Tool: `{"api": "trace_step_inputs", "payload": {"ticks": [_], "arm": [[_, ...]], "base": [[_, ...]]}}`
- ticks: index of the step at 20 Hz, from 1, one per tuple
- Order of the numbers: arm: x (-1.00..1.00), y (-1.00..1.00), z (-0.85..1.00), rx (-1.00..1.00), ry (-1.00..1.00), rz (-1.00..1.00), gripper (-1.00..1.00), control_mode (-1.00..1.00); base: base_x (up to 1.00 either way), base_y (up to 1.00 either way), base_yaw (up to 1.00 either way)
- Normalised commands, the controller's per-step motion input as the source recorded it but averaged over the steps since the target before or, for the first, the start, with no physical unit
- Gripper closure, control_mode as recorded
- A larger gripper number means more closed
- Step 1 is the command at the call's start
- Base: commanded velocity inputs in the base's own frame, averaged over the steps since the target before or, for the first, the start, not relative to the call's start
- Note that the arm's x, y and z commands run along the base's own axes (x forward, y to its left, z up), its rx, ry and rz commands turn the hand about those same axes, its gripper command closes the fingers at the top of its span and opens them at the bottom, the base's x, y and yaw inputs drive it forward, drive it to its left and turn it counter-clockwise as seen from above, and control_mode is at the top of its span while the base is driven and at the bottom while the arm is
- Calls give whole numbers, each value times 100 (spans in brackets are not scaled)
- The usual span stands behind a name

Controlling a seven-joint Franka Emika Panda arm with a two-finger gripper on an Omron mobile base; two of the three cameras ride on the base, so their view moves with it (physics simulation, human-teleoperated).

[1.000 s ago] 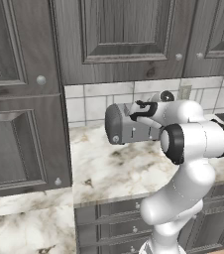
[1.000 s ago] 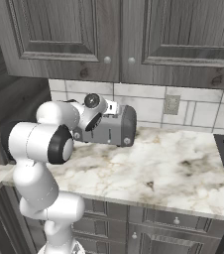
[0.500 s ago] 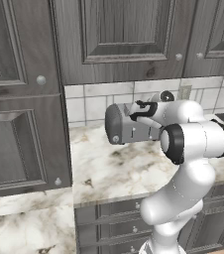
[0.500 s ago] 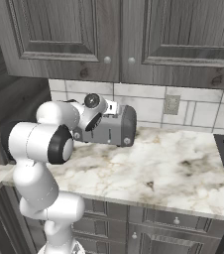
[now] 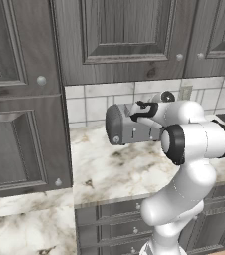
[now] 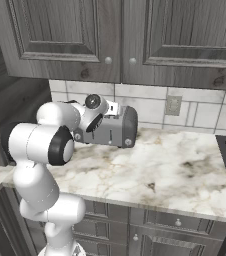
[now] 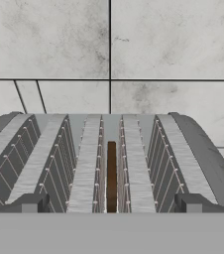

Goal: Start the toaster. Once the lever pops up, take the bread to the plate on the dining counter.

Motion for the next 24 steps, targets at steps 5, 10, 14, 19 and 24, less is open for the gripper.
{"api": "trace_step_inputs", "payload": {"ticks": [5,10,14,19,24], "arm": [[0,0,0,0,0,0,-100,-100],[0,0,0,0,0,0,-100,-100],[0,0,0,0,0,0,-100,-100],[0,0,0,0,0,0,-100,-100],[0,0,0,0,0,0,-100,-100]], "base": [[0,0,0],[0,0,0],[0,0,0],[0,0,0],[0,0,0]]}}
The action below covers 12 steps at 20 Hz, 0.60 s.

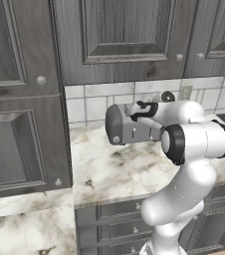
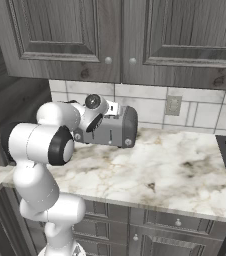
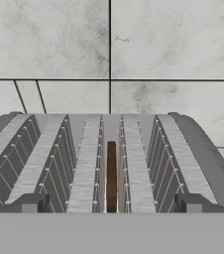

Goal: Start the toaster. Once the lever pops up, take the bread to the plate on the dining counter.

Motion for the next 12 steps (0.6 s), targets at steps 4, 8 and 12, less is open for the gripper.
{"api": "trace_step_inputs", "payload": {"ticks": [4,8,12], "arm": [[0,0,0,0,0,0,-100,-100],[0,0,0,0,0,0,-100,-100],[0,0,0,0,0,0,-100,-100]], "base": [[0,0,0],[0,0,0],[0,0,0]]}}
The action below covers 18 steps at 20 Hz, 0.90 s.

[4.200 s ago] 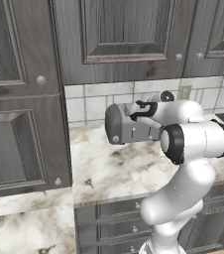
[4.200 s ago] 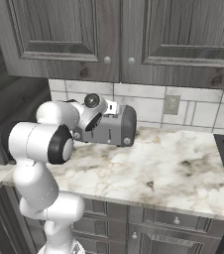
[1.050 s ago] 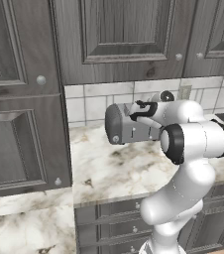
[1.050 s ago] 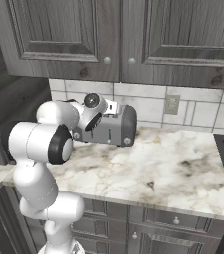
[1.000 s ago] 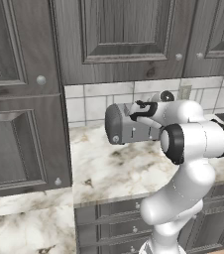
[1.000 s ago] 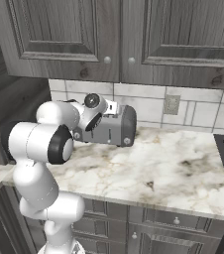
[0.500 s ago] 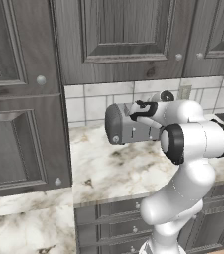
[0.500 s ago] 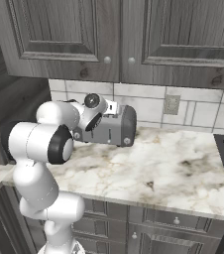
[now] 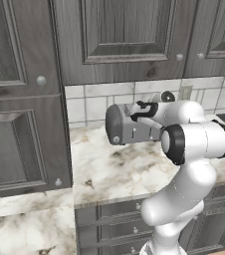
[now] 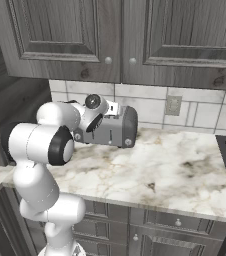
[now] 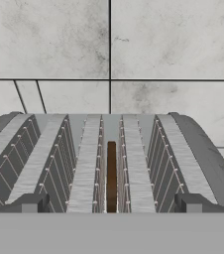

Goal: Start the toaster. Once the lever pops up, take the bread to the plate on the dining counter.

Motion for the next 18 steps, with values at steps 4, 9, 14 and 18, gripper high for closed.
{"api": "trace_step_inputs", "payload": {"ticks": [4,9,14,18], "arm": [[0,0,0,0,0,0,-100,-100],[0,0,0,0,0,0,-100,-100],[0,0,0,0,0,0,-100,-100],[0,0,0,0,0,0,-100,-100]], "base": [[0,0,0],[0,0,0],[0,0,0],[0,0,0]]}}
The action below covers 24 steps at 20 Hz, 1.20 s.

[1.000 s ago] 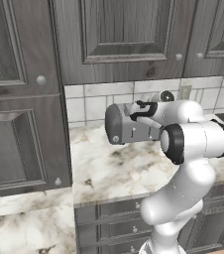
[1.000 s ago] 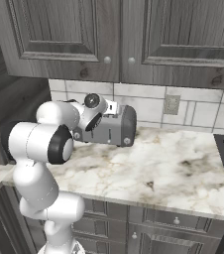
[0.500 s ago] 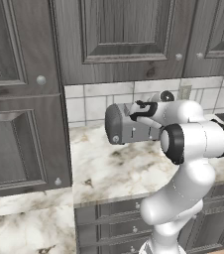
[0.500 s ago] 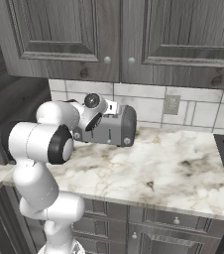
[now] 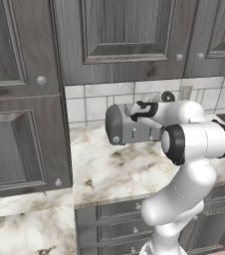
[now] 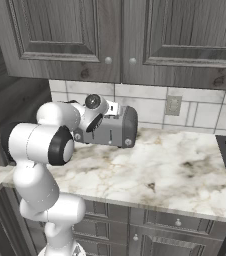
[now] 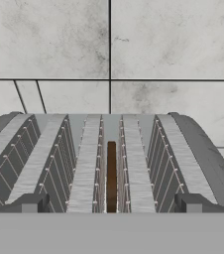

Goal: Start the toaster. Once the lever pops up, take the bread to the plate on the dining counter.

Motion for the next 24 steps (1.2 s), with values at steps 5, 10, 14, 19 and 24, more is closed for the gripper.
{"api": "trace_step_inputs", "payload": {"ticks": [5,10,14,19,24], "arm": [[0,0,0,0,0,0,-100,-100],[0,0,0,0,0,0,-100,-100],[0,0,0,0,0,0,-100,-100],[0,0,0,0,0,0,-100,-100],[0,0,0,0,0,0,-100,-100]], "base": [[0,0,0],[0,0,0],[0,0,0],[0,0,0],[0,0,0]]}}
